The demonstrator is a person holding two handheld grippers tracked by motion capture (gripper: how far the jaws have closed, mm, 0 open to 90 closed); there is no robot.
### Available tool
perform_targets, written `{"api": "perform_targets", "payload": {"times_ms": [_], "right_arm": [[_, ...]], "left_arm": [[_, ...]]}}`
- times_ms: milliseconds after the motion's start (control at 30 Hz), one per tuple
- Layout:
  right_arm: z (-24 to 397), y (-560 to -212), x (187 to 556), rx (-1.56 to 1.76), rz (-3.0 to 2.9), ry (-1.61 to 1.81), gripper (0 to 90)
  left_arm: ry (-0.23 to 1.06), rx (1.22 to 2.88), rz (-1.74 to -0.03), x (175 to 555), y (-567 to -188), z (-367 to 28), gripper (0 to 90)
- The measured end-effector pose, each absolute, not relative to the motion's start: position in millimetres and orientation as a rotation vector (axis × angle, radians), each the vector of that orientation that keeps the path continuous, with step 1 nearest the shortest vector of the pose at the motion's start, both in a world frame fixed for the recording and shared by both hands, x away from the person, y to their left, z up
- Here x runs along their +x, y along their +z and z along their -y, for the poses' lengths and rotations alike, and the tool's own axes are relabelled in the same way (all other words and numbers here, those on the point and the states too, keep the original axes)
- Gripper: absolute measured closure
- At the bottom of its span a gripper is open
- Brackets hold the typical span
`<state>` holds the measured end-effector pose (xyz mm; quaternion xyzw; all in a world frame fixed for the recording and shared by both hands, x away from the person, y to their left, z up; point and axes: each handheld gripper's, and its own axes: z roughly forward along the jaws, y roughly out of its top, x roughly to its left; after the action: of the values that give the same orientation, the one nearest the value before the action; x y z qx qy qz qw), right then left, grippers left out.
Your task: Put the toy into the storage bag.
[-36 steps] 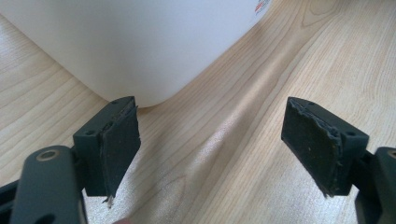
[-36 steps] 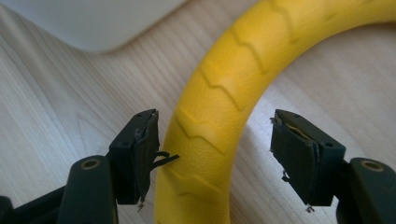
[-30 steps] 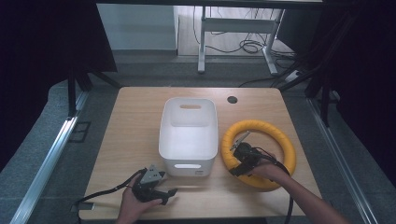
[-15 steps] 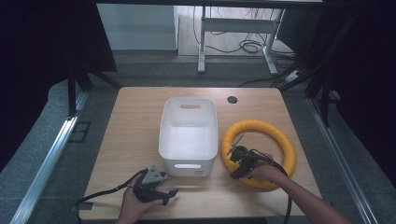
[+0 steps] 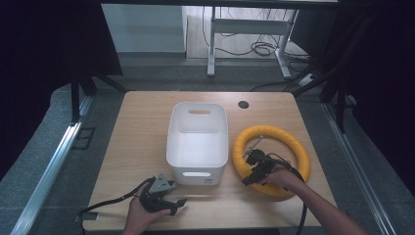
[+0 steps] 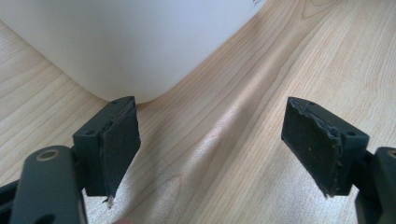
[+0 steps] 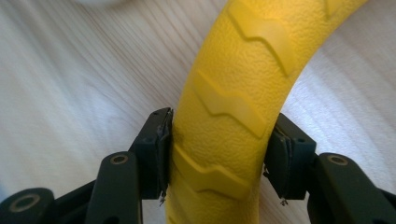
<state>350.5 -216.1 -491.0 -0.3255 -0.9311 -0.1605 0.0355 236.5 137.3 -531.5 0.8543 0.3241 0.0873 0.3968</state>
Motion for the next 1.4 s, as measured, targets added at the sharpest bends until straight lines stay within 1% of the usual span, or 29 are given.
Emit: {"api": "perform_targets", "payload": {"times_ms": [267, 533, 733, 1400], "right_arm": [[240, -459, 358, -1.048, 2.743, -0.755, 47.8], [252, -447, 360, -1.079, 2.683, -0.880, 47.8], [267, -429, 363, -1.093, 2.617, -1.033, 48.4], [298, -406, 370, -1.138, 2.449, -1.310, 48.7]], "left_arm": [[0.222, 2.160, -0.822, 236, -531, -137, 19.5], [0.222, 2.161, -0.821, 236, -531, -137, 19.5], [0.222, 2.155, -0.821, 236, -530, -138, 19.5], [0.223, 2.157, -0.820, 236, -530, -138, 19.5]]}}
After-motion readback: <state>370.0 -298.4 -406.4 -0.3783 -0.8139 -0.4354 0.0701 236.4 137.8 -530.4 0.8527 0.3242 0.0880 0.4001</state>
